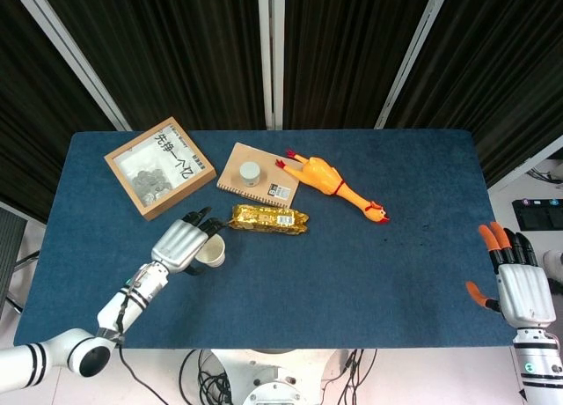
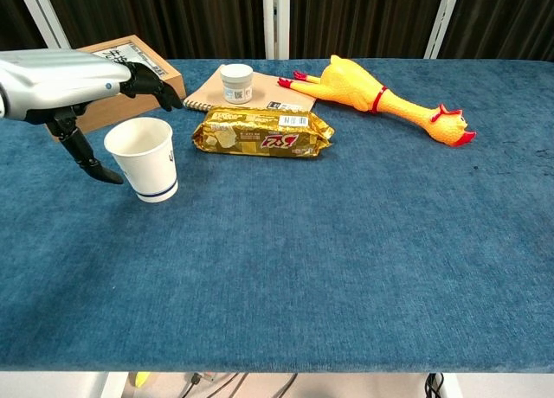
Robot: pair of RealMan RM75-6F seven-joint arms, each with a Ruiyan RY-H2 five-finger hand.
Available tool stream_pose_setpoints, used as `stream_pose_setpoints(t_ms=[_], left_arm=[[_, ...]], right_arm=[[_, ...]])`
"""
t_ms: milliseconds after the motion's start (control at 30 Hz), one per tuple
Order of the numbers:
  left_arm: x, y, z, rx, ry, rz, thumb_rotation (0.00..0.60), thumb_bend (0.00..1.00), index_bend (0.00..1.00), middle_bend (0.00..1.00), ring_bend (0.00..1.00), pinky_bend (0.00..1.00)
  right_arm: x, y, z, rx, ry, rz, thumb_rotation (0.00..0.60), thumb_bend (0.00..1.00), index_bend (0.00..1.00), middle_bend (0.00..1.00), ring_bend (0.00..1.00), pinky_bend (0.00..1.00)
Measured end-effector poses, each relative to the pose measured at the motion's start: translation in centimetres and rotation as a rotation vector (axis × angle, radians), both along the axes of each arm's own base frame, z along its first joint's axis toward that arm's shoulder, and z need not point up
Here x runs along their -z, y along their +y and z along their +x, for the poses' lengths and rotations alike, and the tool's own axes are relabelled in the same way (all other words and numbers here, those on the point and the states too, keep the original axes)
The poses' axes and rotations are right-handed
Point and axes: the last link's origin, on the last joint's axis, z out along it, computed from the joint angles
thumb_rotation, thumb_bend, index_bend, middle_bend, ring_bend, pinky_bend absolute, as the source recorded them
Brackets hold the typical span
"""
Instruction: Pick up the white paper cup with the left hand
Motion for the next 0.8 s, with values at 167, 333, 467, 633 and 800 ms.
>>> stream_pose_setpoints(t_ms=[167, 333, 467, 633, 800], left_arm=[[0.26, 0.12, -0.09, -0.003, 0.006, 0.002, 0.6, 0.09, 0.26, 0.26, 0.06, 0.21], [0.33, 0.14, -0.11, -0.016, -0.017, -0.008, 0.6, 0.12, 0.33, 0.32, 0.09, 0.22], [0.15, 0.27, -0.03, -0.01, -0.039, 0.006, 0.6, 0.13, 0.37, 0.36, 0.12, 0.22], [-0.09, 0.27, -0.1, -0.013, -0.084, 0.019, 0.6, 0.14, 0.41, 0.4, 0.17, 0.22], [-0.39, 0.17, -0.56, -0.026, -0.156, 0.026, 0.6, 0.15, 0.43, 0.43, 0.2, 0.23]], right_arm=[[0.01, -0.06, -0.01, 0.004, 0.002, 0.002, 0.6, 0.18, 0.0, 0.0, 0.0, 0.0], [0.0, -0.18, -0.14, 0.014, 0.0, 0.001, 0.6, 0.18, 0.0, 0.0, 0.0, 0.0], [0.02, -0.23, -0.12, 0.015, -0.001, 0.002, 0.6, 0.18, 0.0, 0.0, 0.0, 0.0], [0.02, -0.28, -0.17, 0.018, -0.002, 0.003, 0.6, 0.18, 0.0, 0.0, 0.0, 0.0], [0.04, -0.3, -0.19, 0.018, -0.003, 0.005, 0.6, 0.18, 0.0, 0.0, 0.0, 0.0]])
